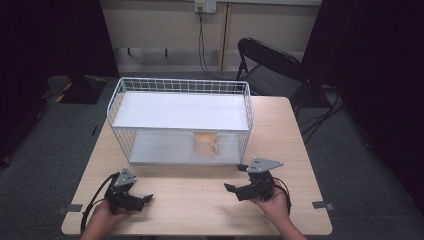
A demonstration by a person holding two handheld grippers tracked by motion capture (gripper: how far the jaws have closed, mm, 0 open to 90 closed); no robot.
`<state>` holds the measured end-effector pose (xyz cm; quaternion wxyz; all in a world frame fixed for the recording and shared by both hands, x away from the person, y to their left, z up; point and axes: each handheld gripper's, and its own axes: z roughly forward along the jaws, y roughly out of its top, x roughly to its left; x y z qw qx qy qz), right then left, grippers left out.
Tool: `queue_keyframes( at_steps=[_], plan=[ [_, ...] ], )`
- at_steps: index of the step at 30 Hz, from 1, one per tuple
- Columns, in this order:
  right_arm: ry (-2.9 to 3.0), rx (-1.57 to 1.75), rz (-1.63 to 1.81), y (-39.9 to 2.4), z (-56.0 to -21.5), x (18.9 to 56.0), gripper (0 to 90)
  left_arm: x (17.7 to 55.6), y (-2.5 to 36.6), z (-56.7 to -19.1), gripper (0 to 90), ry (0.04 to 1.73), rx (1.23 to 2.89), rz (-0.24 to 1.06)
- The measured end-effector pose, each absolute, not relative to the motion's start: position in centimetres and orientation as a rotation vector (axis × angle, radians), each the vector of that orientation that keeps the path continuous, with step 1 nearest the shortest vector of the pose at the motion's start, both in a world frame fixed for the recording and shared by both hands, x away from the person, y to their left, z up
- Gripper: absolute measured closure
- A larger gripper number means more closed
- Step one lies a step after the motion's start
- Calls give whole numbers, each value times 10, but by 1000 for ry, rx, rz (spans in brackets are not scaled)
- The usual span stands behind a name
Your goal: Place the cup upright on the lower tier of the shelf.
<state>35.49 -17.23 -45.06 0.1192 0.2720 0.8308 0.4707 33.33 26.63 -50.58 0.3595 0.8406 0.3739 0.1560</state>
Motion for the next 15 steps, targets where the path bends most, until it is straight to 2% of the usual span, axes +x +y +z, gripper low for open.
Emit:
queue_keyframes(
  at_steps=[15],
  plan=[
    [2425, 844, 1351, -209, -454, 351, 152, 333, 266, -506, 24, 964, 2167, 402]
  ],
)
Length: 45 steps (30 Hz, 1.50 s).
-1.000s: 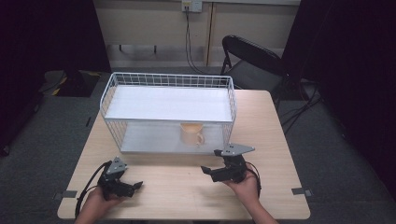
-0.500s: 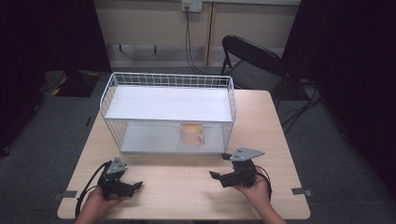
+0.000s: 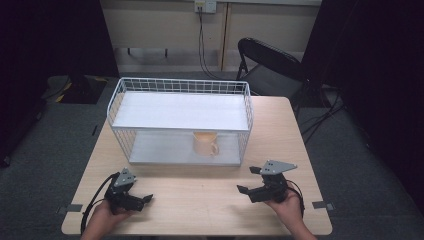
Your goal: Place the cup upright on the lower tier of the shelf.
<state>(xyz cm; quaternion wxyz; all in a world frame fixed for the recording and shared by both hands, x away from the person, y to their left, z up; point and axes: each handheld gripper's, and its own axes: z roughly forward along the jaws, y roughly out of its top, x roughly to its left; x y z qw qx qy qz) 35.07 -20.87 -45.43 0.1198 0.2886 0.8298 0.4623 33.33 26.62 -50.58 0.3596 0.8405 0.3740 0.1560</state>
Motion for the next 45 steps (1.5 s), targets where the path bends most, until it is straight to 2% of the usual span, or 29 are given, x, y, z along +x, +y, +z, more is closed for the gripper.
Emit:
queue_keyframes(
  at_steps=[19, 45],
  plan=[
    [2431, 834, 1311, -234, -459, 346, 164, 333, 266, -506, 24, 964, 2168, 402],
    [2393, 890, 1259, -288, -478, 345, 175, 333, 266, -506, 24, 964, 2167, 402]
  ],
)
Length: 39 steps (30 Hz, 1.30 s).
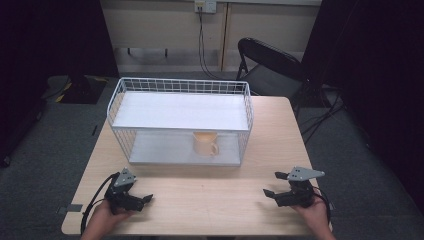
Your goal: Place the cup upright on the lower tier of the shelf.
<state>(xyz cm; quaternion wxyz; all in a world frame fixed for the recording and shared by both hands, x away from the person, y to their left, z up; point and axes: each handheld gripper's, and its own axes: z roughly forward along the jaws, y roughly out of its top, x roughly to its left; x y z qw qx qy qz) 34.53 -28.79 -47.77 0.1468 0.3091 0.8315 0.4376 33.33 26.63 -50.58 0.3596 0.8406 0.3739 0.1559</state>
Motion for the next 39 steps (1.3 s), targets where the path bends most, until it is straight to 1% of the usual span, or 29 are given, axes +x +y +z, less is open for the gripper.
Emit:
queue_keyframes(
  at_steps=[21, 28, 37, 39],
  plan=[
    [2396, 952, 1192, -314, -496, 351, 183, 333, 266, -506, 24, 965, 2167, 402],
    [2411, 934, 1139, -316, -501, 351, 197, 333, 266, -506, 24, 964, 2168, 402],
    [2451, 904, 1083, -313, -502, 353, 193, 333, 266, -506, 24, 964, 2168, 403],
    [2451, 915, 1080, -313, -502, 353, 182, 333, 266, -506, 24, 964, 2168, 402]
  ],
)
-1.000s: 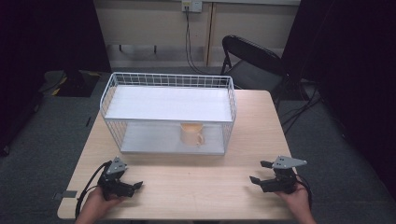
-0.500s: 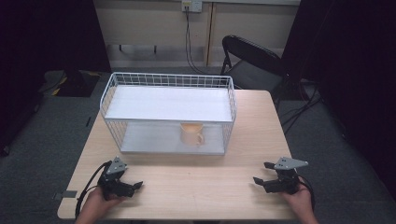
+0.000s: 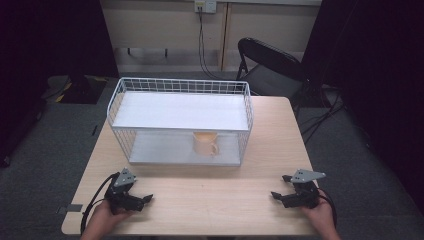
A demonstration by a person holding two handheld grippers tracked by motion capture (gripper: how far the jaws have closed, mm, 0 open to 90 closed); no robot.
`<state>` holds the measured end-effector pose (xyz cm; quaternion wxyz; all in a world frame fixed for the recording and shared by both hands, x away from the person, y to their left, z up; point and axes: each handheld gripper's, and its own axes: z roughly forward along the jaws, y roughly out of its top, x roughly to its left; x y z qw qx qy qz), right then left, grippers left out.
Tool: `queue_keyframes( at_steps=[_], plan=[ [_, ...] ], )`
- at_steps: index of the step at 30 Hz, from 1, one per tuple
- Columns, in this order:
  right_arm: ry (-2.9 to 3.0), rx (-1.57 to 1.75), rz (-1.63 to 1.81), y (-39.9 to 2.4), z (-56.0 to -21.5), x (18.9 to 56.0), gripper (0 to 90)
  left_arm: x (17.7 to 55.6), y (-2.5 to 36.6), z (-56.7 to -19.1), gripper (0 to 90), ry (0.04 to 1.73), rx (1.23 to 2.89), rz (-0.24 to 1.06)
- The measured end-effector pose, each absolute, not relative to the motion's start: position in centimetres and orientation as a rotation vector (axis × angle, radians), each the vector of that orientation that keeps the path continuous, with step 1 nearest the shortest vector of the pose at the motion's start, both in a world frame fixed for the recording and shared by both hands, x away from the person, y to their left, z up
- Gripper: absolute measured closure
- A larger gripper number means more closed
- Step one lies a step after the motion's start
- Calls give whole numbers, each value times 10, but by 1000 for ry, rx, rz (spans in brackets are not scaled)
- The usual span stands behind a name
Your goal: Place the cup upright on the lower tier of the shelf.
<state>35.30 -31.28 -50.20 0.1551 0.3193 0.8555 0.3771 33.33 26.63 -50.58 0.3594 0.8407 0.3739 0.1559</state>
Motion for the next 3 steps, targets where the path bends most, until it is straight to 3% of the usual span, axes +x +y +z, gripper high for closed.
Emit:
queue_keyframes(
  at_steps=[3],
  plan=[
    [2457, 931, 1082, -313, -502, 354, 180, 333, 266, -506, 19, 968, 2167, 392]
  ],
)
